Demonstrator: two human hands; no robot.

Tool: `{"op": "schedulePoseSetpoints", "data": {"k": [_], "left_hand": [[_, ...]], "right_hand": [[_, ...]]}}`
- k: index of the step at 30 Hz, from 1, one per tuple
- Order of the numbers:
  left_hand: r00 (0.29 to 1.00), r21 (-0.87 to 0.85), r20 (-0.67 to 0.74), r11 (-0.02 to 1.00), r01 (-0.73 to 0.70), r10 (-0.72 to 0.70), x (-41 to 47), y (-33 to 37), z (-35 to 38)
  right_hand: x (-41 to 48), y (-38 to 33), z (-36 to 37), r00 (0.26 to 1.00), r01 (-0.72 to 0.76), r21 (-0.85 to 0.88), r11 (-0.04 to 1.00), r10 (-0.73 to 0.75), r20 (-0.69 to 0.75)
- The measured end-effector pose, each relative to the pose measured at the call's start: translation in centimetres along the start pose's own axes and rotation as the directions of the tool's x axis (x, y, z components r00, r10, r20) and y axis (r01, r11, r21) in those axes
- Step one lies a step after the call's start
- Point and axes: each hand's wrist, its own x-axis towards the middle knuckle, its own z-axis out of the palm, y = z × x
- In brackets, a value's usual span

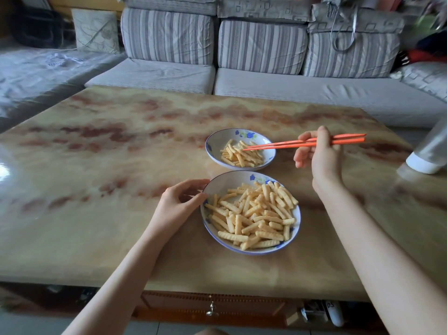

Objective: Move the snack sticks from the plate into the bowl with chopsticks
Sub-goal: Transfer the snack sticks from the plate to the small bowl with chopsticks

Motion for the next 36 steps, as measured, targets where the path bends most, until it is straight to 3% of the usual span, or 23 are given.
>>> {"op": "schedulePoseSetpoints", "data": {"k": [8, 17, 27, 36], "left_hand": [[1.000, 0.002, 0.000, 1.000, -0.004, 0.004, 0.1, -0.1, 0.0], [1.000, 0.012, -0.002, 1.000, -0.007, 0.007, 0.1, 0.0, 0.1], [1.000, 0.015, 0.000, 1.000, -0.007, 0.007, 0.0, 0.2, 0.1], [1.000, 0.011, 0.009, 1.000, -0.011, 0.011, 0.0, 0.1, 0.0]], "right_hand": [[-1.6, -0.5, -1.8, 0.999, 0.030, 0.029, 0.999, -0.031, 0.013], [-3.2, -2.4, -3.9, 0.979, 0.029, -0.021, 0.999, -0.024, 0.203], [-4.0, -1.9, -3.0, 0.948, 0.009, -0.095, 0.995, 0.022, 0.317], [-4.1, -1.2, -2.4, 0.946, 0.018, -0.130, 0.991, 0.025, 0.323]]}}
